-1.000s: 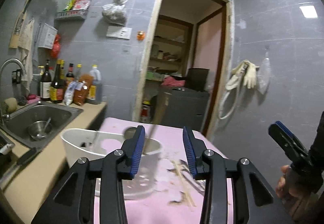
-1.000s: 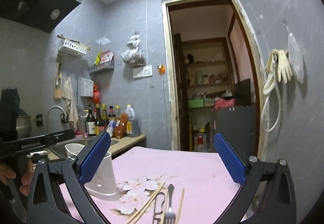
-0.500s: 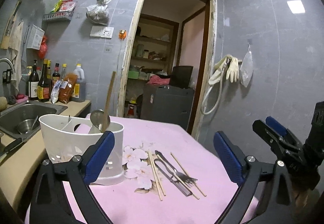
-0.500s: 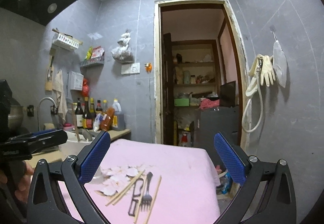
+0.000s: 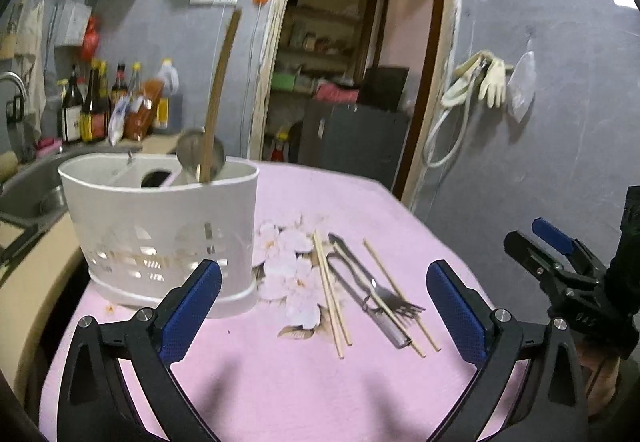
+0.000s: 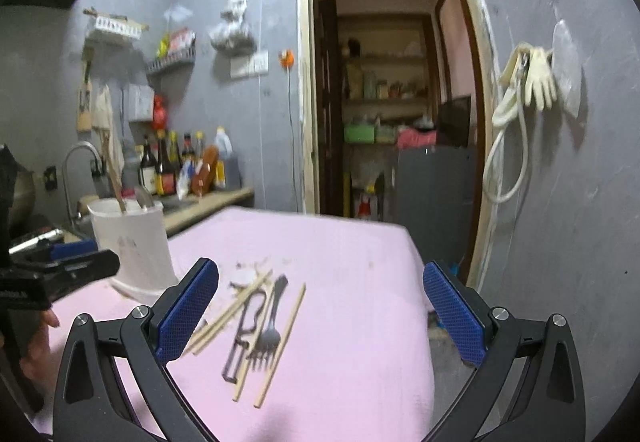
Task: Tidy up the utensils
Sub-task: 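Move both open tools down to the remaining utensils on the tablecloth, then grasp a wooden chopstick with the left tool while the right tool grasps another chopstick, then lift both chopsticks and carry them up over the white caddy, then lower the chopsticks into the caddy and open both tools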
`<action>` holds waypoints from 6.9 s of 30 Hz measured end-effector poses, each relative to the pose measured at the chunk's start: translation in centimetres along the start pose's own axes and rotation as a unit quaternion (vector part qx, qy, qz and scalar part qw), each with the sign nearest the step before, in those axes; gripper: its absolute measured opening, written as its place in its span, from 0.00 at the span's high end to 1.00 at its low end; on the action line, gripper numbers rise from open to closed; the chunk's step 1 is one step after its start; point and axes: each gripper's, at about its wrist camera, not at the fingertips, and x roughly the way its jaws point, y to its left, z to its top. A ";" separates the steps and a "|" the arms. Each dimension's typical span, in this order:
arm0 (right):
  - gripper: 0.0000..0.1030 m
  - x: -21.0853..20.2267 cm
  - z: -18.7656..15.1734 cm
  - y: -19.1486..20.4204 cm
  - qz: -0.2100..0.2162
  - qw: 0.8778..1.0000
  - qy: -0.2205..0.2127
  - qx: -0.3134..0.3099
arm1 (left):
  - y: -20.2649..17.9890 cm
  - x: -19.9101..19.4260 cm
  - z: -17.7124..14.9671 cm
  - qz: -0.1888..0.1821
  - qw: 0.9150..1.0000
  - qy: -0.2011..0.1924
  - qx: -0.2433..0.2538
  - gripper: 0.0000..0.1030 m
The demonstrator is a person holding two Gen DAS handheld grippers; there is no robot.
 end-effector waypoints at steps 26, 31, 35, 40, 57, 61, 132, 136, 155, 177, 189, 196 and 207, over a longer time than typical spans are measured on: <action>0.75 15.1 -1.6 -0.4 0.119 0.954 0.275 -0.006 | 0.6 12.9 -0.7 0.003 0.976 0.219 0.001 0.78; 0.79 16.3 -1.6 -0.8 0.109 0.950 0.294 -0.003 | 0.7 14.4 -0.4 0.015 0.973 0.230 0.010 0.78; 0.79 16.0 -1.7 -0.4 0.097 0.950 0.296 -0.025 | 1.3 15.3 0.0 0.017 0.971 0.237 0.003 0.78; 0.77 16.4 -1.6 0.0 0.090 0.947 0.307 -0.041 | 1.4 15.9 0.3 0.014 0.970 0.245 0.006 0.78; 0.96 14.7 -1.5 -1.3 0.074 0.946 0.317 -0.001 | 2.3 15.4 0.2 -0.005 0.957 0.289 -0.020 0.98; 0.97 13.6 -1.6 -1.5 0.079 0.947 0.313 -0.001 | 2.2 12.7 -0.5 -0.015 0.962 0.270 -0.034 0.98; 0.96 13.7 -2.2 0.6 0.098 0.936 0.337 0.000 | 5.0 9.3 -0.4 -0.017 0.950 0.304 -0.063 0.91; 0.96 14.5 -2.0 1.0 0.097 0.931 0.351 -0.005 | 4.4 9.9 -0.1 -0.003 0.949 0.312 -0.052 0.91; 0.97 12.6 -2.3 -2.1 0.143 0.922 0.343 0.107 | 3.7 6.3 -1.4 -0.022 0.959 0.274 -0.070 0.98; 0.97 1.6 4.6 7.1 0.174 0.978 -0.090 0.064 | 4.2 -4.9 3.3 -0.037 0.993 -0.098 -0.052 0.98; 0.97 3.9 9.3 11.5 0.211 0.957 -0.183 0.083 | 11.3 -8.4 8.0 -0.061 0.979 -0.180 -0.069 0.98; 0.97 6.1 11.1 12.6 0.226 0.947 -0.207 0.096 | 14.2 -10.3 10.4 -0.061 0.967 -0.234 -0.087 0.98; 0.97 8.9 10.5 14.3 0.195 0.947 -0.231 0.105 | 20.0 -8.5 12.0 0.010 0.949 -0.290 -0.125 0.98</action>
